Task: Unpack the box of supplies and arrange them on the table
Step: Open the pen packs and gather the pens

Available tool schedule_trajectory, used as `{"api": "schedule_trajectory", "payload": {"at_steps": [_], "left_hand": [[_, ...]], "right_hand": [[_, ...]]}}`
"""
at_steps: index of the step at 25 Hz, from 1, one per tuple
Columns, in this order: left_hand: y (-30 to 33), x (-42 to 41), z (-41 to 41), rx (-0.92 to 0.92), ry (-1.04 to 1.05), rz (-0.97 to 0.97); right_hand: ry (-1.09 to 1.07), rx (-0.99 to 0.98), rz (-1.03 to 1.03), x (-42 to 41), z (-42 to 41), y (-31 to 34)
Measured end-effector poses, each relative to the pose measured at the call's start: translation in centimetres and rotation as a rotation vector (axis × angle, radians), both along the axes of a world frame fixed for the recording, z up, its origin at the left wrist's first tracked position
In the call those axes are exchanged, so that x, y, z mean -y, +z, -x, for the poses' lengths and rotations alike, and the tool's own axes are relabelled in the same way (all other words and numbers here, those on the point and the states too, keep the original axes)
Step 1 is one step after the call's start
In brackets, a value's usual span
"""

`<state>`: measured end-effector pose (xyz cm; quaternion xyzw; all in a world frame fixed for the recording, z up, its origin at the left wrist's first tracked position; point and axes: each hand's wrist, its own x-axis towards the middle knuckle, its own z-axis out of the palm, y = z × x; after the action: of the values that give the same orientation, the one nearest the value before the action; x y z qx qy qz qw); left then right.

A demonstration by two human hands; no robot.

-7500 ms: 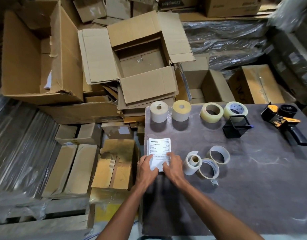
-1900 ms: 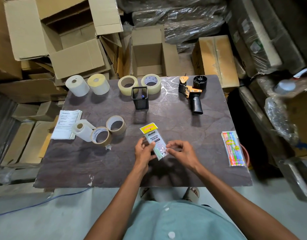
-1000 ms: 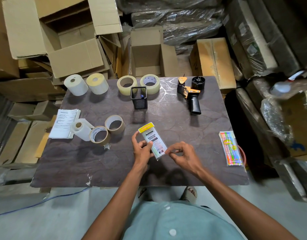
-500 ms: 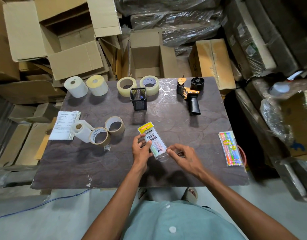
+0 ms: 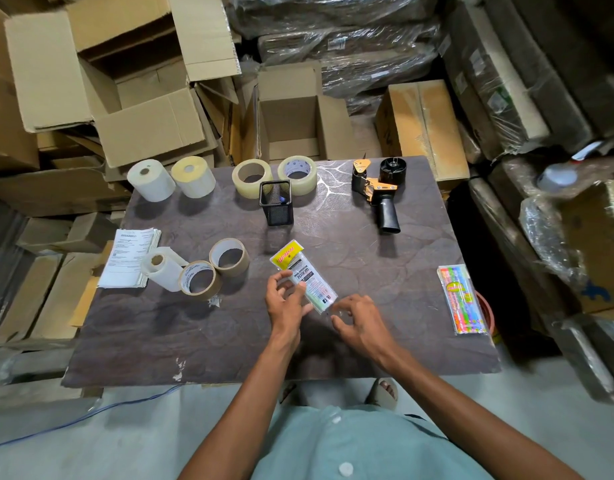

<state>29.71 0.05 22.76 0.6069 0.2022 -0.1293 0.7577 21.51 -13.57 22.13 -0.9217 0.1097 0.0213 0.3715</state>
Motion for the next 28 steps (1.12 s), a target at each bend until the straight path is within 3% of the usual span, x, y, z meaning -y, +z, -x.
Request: {"api": "schedule_trajectory", "payload": {"at_steps": [3,5,10,13,19,28], "left_hand": [[0.3,-0.1,0.0,0.012,0.066,0.032],[0.6,-0.3,0.1,0.01,0.077,0.027],[1.5,0.0,0.6,0.001,0.011,0.044],[2.1,0.6,0.4,0.011,-0.013,0.069],[2.5,1.0,0.1,0.023,-0.035,0.063],[3.8,1.9,-0.4,0.224,-0.389,0.064]], "right_hand": [[-0.041,-0.101,-0.005,0.0,-0.1,-0.1],[-0.121,-0.153,-0.143,0.0,-0.7,-0.3],[-0.497,-0.332,-0.987,-0.6,-2.9,-0.3],[-0.702,-0.352,-1.283,-0.9,-4.0,1.0],[-0.868,-0.333,-1.436,-0.7,-5.5,1.9],[-0.914,-0.313,-1.615,-0.6,-6.0,1.3]]}}
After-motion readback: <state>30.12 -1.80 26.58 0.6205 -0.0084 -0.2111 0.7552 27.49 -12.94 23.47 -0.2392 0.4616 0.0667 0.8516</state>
